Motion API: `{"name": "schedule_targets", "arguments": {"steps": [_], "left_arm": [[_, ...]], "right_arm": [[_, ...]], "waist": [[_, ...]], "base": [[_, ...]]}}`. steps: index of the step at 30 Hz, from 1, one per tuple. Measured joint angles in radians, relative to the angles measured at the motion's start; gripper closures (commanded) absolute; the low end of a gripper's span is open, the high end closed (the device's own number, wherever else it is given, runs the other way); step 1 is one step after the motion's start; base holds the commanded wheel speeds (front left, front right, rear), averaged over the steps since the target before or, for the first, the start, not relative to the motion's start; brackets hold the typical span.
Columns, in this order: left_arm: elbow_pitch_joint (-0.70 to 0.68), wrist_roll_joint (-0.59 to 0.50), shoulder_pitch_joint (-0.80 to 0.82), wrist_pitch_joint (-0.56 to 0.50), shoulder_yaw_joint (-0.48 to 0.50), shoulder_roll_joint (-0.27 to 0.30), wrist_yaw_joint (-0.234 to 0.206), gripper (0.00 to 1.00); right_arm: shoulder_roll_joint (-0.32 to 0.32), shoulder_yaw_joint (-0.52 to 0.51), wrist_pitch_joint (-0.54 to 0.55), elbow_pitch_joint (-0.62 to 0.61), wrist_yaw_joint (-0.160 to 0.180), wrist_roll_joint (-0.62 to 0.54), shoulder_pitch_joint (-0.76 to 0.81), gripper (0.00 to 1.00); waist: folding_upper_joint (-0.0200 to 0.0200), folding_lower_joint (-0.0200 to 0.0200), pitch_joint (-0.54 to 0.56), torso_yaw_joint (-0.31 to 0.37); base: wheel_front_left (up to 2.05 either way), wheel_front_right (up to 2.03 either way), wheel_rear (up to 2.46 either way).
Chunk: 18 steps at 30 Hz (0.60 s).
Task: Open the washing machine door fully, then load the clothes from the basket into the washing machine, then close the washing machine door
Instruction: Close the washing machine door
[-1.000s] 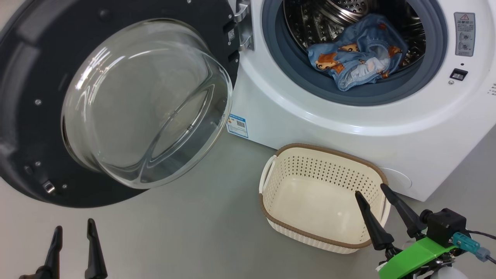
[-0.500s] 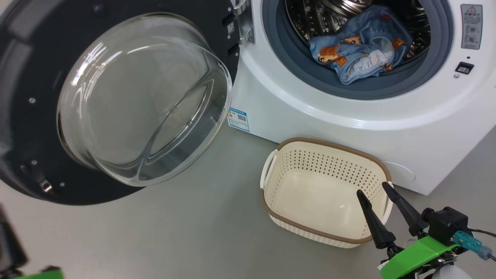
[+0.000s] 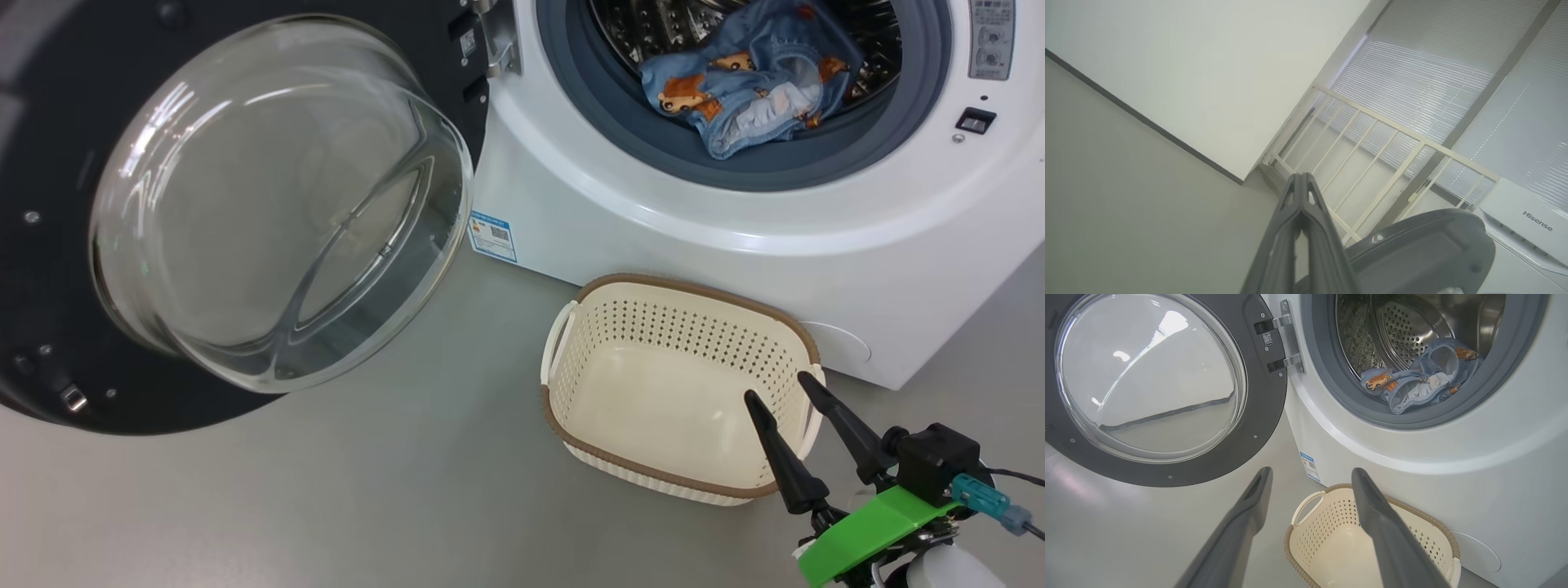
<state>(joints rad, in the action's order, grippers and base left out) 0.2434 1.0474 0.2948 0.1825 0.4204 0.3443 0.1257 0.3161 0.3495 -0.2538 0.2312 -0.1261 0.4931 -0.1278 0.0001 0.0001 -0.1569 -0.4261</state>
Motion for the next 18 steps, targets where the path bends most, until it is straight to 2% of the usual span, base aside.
{"name": "schedule_targets", "arguments": {"steps": [4,9,13,18], "left_arm": [[0.106,0.135,0.068,-0.078,-0.03,0.089,0.0,1.0],[0.242,0.299,0.157,-0.252,-0.056,0.174,0.0,1.0],[0.353,0.376,0.203,-0.375,-0.062,0.226,0.0,1.0],[0.442,0.422,0.234,-0.521,-0.1,0.272,0.0,1.0]], "right_arm": [[0.008,0.004,0.0,0.0,0.0,0.0,-0.011,0.0],[0.014,0.015,0.0,0.0,0.0,0.0,-0.012,0.0],[0.025,0.03,0.0,-0.001,0.0,0.002,-0.021,0.0],[0.031,0.038,0.0,-0.003,0.0,0.007,-0.038,0.0]], "waist": [[0.0,0.0,-0.013,0.009],[0.0,0.0,-0.026,0.019],[0.0,0.0,-0.037,0.028],[0.0,0.0,-0.049,0.04]], "base": [[0.0,0.0,0.0],[0.0,0.0,0.0],[0.0,0.0,0.0],[0.0,0.0,0.0]]}}
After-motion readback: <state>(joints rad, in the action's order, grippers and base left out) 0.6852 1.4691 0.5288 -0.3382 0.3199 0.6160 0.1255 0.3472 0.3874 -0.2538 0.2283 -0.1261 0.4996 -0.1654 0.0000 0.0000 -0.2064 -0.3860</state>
